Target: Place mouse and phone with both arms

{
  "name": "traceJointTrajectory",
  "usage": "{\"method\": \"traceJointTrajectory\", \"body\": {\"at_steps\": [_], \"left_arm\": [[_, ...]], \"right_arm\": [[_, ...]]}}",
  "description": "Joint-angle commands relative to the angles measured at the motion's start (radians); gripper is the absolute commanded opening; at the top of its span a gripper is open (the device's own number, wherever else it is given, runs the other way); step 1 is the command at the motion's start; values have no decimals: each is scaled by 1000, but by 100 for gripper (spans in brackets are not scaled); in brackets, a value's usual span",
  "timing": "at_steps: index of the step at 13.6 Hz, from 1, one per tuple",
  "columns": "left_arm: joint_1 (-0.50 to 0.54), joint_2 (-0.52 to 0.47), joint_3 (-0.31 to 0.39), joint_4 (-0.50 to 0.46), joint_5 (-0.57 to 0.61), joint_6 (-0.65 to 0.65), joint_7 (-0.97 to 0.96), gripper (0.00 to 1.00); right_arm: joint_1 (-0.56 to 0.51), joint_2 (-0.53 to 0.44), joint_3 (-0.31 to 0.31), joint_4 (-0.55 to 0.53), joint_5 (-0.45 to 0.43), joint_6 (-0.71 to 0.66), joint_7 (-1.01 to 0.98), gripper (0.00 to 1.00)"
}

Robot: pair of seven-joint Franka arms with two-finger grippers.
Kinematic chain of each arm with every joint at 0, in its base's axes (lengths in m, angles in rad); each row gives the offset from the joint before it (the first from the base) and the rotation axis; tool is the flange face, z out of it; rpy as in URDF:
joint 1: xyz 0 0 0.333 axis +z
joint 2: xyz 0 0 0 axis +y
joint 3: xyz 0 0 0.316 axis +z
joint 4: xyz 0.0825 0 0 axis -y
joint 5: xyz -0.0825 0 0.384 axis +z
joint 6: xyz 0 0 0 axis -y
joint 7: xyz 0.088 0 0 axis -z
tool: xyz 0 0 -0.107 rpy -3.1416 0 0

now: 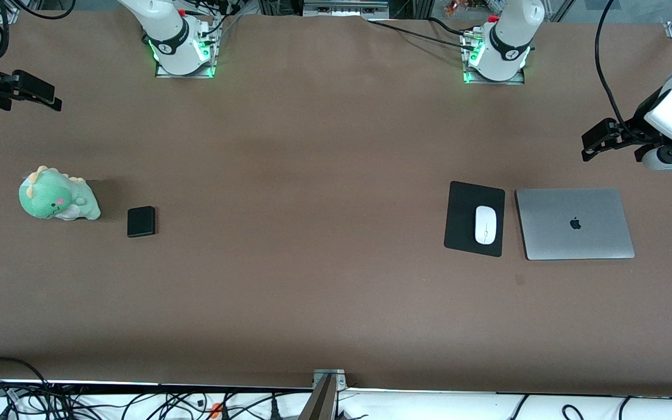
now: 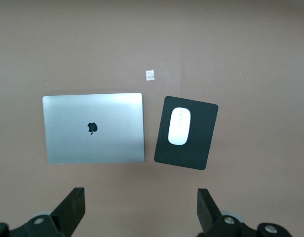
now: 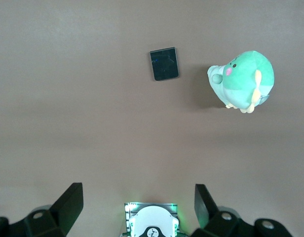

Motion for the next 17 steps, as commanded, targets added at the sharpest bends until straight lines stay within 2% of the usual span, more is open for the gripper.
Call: {"method": "traceJointTrajectory", "body": {"at_steps": [1, 5, 17], "left_arm": [[17, -9, -7, -11, -21, 30, 7, 100], [18, -41, -7, -69, -21, 79, 31, 100], [18, -38, -5, -62, -20, 65, 31, 100]], "right_arm": [[-18, -21, 15, -10, -13, -5, 10, 100], [-19, -3, 15, -3, -10, -11, -7, 100], [-22, 11, 14, -1, -7, -13, -9, 100]]}}
